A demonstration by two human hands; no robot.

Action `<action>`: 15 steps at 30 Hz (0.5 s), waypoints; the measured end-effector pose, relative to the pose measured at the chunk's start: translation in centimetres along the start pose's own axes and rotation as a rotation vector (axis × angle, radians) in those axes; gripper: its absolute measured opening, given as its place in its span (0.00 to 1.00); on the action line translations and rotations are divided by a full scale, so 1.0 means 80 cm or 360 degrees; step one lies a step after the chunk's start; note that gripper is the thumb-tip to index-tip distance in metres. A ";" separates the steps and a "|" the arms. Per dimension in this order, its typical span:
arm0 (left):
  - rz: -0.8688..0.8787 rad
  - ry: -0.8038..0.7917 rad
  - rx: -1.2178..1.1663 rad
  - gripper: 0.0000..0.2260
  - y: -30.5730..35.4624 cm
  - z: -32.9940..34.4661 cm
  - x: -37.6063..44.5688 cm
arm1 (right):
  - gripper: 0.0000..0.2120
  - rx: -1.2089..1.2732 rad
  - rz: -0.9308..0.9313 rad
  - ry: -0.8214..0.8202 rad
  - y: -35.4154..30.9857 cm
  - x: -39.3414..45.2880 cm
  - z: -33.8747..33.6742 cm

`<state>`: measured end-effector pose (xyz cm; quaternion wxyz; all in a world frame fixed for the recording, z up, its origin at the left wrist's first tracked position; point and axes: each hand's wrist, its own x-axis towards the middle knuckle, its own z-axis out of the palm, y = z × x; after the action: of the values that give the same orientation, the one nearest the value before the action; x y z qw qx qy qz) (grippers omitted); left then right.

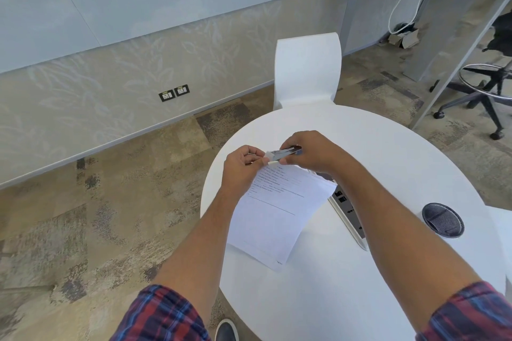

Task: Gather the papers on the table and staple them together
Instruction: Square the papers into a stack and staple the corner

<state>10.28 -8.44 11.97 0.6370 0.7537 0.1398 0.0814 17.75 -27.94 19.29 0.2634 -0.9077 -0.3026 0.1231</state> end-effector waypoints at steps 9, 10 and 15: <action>-0.0023 0.0019 0.0044 0.08 0.006 0.000 -0.002 | 0.14 -0.0146 -0.0046 -0.0178 -0.017 0.021 -0.016; -0.0017 0.0007 0.0068 0.08 0.006 0.000 -0.002 | 0.13 -0.0160 -0.0050 -0.0199 -0.019 0.023 -0.019; -0.0001 -0.0074 0.0107 0.09 0.009 -0.002 -0.001 | 0.10 -0.0221 -0.0040 -0.0251 -0.025 0.031 -0.029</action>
<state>10.27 -8.43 12.75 0.6145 0.7762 0.1279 0.0591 19.65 -25.99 22.17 0.1768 -0.9074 -0.3415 0.1694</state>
